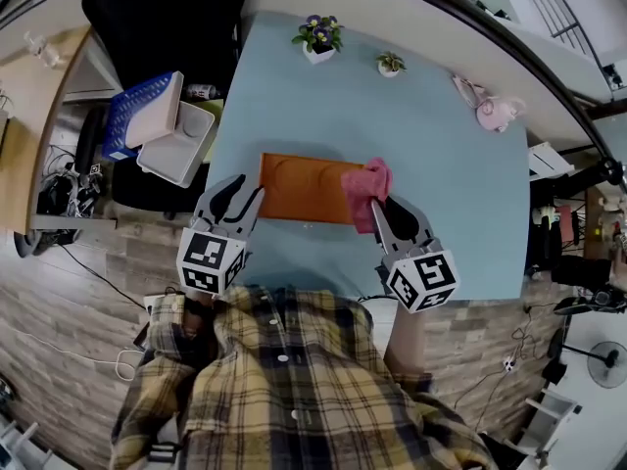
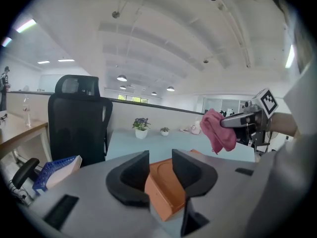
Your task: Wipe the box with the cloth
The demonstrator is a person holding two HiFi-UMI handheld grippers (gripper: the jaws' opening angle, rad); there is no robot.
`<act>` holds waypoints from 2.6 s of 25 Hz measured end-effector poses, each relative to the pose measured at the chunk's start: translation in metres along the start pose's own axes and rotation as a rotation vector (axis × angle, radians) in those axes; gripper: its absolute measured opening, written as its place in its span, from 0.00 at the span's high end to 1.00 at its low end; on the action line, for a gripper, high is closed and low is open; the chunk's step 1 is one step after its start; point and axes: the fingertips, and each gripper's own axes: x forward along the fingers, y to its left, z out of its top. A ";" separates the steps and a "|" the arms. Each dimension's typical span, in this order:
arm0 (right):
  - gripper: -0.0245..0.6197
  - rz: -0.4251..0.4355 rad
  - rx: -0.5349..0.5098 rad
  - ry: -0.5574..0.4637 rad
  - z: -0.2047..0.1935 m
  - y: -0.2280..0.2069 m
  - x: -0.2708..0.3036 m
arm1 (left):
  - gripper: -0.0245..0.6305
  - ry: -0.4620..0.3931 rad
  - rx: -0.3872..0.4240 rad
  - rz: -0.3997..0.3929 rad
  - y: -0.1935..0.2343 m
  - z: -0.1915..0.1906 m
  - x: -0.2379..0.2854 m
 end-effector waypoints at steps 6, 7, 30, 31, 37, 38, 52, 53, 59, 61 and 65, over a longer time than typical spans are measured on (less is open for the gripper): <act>0.89 0.015 0.112 -0.156 0.029 0.015 -0.002 | 0.77 -0.075 -0.012 0.007 0.002 0.032 -0.025; 0.89 0.010 0.112 -0.170 0.032 0.016 -0.003 | 0.78 -0.085 -0.013 0.006 0.003 0.037 -0.029; 0.89 -0.100 0.060 -0.191 0.031 0.001 -0.020 | 0.97 -0.128 -0.002 -0.060 -0.006 0.065 -0.040; 0.89 -0.104 0.058 -0.189 0.030 0.001 -0.021 | 0.98 -0.126 -0.003 -0.063 -0.006 0.064 -0.039; 0.89 -0.132 0.047 -0.182 0.028 -0.004 -0.023 | 0.98 -0.111 -0.001 -0.078 -0.008 0.062 -0.033; 0.89 -0.136 0.045 -0.180 0.027 -0.005 -0.024 | 0.98 -0.111 0.000 -0.078 -0.008 0.062 -0.033; 0.89 -0.142 0.023 -0.156 0.022 -0.012 -0.023 | 0.98 -0.105 0.003 -0.051 -0.008 0.059 -0.035; 0.89 -0.142 0.022 -0.154 0.022 -0.012 -0.023 | 0.98 -0.106 0.002 -0.050 -0.008 0.059 -0.035; 0.89 -0.137 0.019 -0.145 0.020 -0.011 -0.020 | 0.98 -0.105 0.004 -0.044 -0.007 0.059 -0.035; 0.89 -0.137 0.018 -0.142 0.020 -0.012 -0.020 | 0.98 -0.103 0.006 -0.041 -0.007 0.059 -0.034; 0.89 -0.134 0.019 -0.139 0.018 -0.012 -0.019 | 0.98 -0.102 0.006 -0.037 -0.007 0.058 -0.034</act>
